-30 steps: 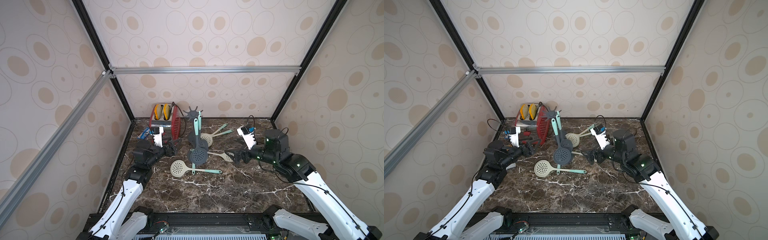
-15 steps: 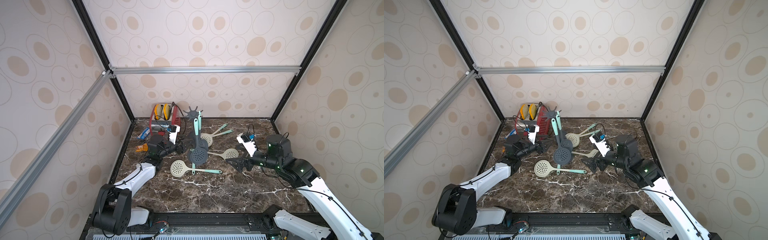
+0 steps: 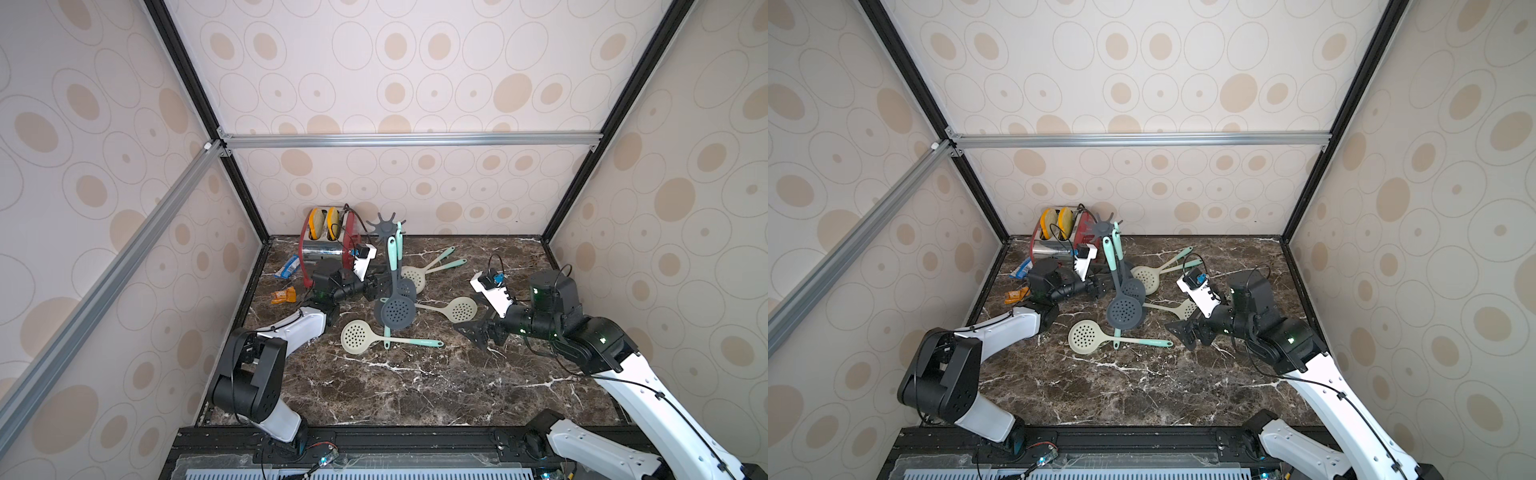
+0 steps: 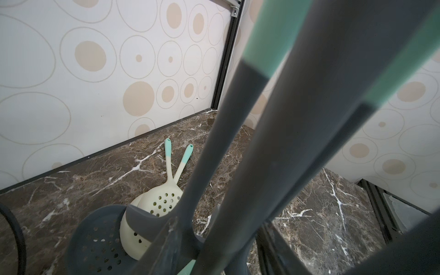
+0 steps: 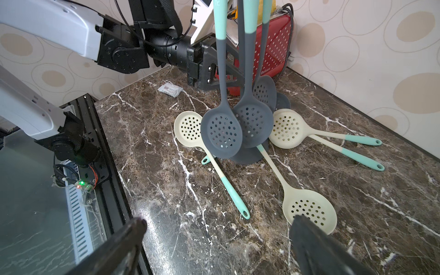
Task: Hang the skimmer on the kitchen utensil rack
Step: Adjust the rack at the center of the board.
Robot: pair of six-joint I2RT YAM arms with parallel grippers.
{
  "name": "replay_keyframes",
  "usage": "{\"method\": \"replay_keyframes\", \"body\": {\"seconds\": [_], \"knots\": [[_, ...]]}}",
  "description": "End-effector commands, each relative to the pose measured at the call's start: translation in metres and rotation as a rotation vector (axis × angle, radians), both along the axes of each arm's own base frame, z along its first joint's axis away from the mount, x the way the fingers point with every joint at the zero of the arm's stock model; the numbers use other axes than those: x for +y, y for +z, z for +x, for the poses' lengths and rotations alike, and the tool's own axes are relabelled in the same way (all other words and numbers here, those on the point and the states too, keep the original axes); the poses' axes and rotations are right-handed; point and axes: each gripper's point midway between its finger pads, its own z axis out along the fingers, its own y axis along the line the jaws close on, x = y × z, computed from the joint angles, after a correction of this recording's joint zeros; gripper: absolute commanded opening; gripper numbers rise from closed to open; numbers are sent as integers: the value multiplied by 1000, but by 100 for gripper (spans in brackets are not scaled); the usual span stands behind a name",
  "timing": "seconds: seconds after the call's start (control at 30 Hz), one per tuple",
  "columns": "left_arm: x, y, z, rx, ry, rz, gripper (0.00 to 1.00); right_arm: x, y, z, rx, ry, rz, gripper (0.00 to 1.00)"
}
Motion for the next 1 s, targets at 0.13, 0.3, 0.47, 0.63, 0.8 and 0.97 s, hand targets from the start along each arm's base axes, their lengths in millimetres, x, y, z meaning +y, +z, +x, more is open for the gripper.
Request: {"method": "replay_keyframes", "body": {"seconds": [0.13,0.3,0.47,0.63,0.8,0.97], "knots": [[-16,8,-5,-50,-129,5,42,-3,-4,-3,0,3,-14,100],[-17,-3,-9,-36,-151,39,26,-1,-6,-2,9,7,-15,100],[-16,-8,-9,-29,-143,53,10,0,-6,-1,14,6,-14,100],[-15,-2,-5,-75,-29,111,0,-3,-7,4,-8,-29,2,100],[7,18,9,-175,296,132,0,-14,-13,21,-26,-185,60,100],[22,45,12,-273,629,124,0,-31,-30,29,1,-311,40,100]]}}
